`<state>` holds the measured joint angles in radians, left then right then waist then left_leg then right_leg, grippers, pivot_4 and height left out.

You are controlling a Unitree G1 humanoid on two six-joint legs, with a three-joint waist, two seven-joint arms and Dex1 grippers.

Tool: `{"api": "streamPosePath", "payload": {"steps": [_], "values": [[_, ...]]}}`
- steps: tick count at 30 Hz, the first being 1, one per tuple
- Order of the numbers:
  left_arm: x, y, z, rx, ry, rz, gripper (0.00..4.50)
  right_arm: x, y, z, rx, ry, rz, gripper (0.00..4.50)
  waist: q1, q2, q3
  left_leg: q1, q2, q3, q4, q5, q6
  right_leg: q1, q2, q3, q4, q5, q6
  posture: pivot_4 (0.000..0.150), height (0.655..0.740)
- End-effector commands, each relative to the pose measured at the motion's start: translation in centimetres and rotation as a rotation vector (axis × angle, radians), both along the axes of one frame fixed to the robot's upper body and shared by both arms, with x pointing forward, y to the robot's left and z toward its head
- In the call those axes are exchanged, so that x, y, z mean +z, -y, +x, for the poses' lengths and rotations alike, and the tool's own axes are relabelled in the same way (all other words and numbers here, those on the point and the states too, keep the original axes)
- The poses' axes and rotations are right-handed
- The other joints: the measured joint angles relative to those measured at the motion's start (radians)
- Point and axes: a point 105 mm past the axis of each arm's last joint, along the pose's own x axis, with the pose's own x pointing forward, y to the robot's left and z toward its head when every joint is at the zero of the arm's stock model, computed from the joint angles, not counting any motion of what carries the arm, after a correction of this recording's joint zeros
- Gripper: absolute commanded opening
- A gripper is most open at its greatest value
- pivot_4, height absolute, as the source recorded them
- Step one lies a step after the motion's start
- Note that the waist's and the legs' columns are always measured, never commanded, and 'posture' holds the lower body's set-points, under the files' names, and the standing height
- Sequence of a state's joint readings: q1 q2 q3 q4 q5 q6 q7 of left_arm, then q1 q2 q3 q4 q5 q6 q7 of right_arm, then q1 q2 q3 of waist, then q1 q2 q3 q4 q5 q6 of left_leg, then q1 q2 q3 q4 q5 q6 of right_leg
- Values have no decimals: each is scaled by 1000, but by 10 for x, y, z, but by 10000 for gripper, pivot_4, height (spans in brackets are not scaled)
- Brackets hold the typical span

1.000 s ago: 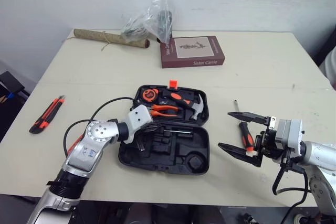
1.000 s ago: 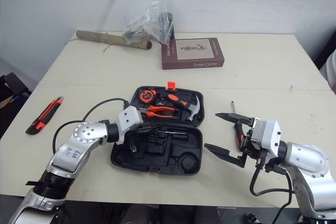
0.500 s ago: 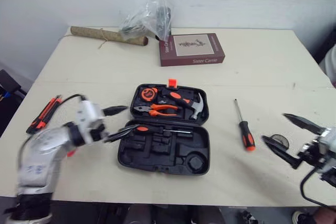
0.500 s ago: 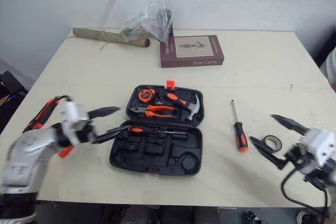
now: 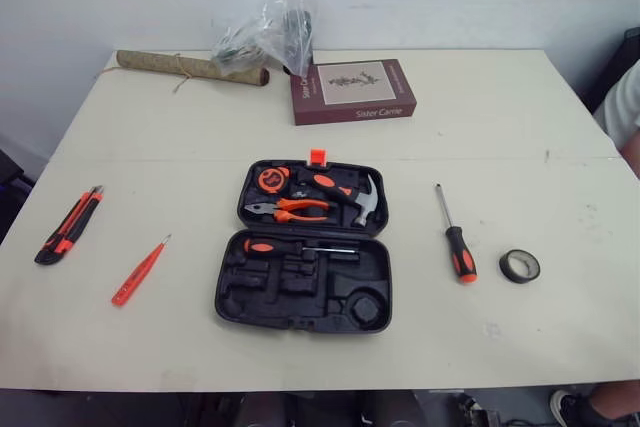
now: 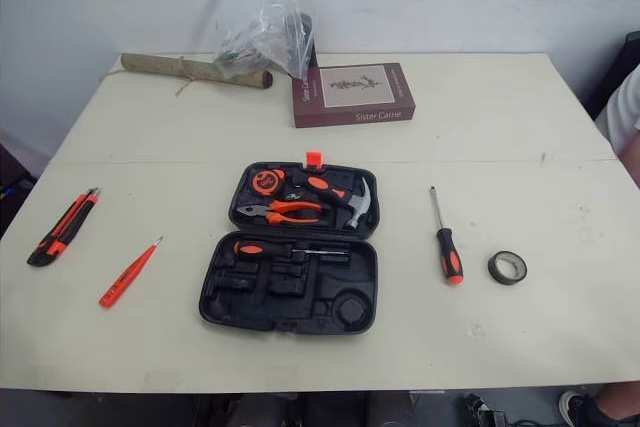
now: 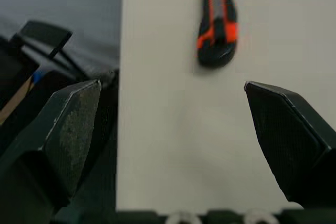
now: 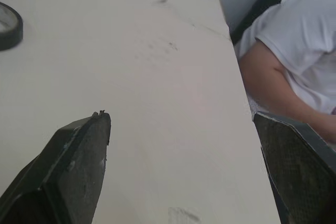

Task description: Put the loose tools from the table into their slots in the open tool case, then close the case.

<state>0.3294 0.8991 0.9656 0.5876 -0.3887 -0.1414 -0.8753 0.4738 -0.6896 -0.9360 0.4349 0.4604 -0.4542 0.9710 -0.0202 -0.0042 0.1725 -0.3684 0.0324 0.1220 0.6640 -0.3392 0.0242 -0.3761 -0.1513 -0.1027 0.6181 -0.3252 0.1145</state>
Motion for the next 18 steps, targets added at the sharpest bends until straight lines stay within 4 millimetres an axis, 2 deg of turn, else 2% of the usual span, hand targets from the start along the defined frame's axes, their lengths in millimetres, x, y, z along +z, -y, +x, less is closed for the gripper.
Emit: {"api": "streamPosePath", "payload": {"steps": [1, 4, 8, 10, 13, 16, 18], "values": [[10, 10, 9, -50, 70, 22, 44658, 15, -13, 16, 45, 84, -28, 45000, -2, 0, 0, 1, 0, -1, 0, 0, 0, -1, 0, 0, 0, 0, 0, 1500, 7400], [20, 37, 26, -159, 134, -3, 44658, 22, -31, 34, 93, 141, 15, 45000, -3, 0, 0, 0, 1, -2, 0, 0, -2, 0, 0, 0, 0, 0, -1, 1500, 7400], [32, 97, 60, -385, 183, -46, 44658, 35, -68, 59, 218, 204, 111, 45000, -4, 1, 0, -1, 1, -2, -1, 4, -9, 0, 0, 0, 1, -1, -1, 1500, 7400], [36, 127, 74, -523, 153, -63, 44658, 41, -76, 74, 196, 188, 280, 45000, -6, 2, 1, -1, 0, -2, -1, 4, -9, 0, 0, 0, 1, -1, -1, 1500, 7400], [52, 180, 88, -802, 138, -69, 44658, 58, -107, 97, 294, 108, 394, 45000, -6, 3, 2, -2, 0, -2, -1, 5, -8, 0, 0, 0, 2, -1, -1, 1500, 7400], [68, 232, 102, -987, 162, -65, 44658, 51, -133, 109, 310, -116, 474, 45000, -6, 3, 2, -2, 0, -1, -1, 8, -4, 0, 1, 0, 2, -1, -1, 1500, 7400], [73, 253, 105, -1059, 168, -69, 44658, 49, -147, 112, 318, -195, 499, 45000, -4, 3, 2, -2, 0, -2, -1, 8, -3, 0, 1, 0, 2, -1, -2, 1500, 7400]]}}
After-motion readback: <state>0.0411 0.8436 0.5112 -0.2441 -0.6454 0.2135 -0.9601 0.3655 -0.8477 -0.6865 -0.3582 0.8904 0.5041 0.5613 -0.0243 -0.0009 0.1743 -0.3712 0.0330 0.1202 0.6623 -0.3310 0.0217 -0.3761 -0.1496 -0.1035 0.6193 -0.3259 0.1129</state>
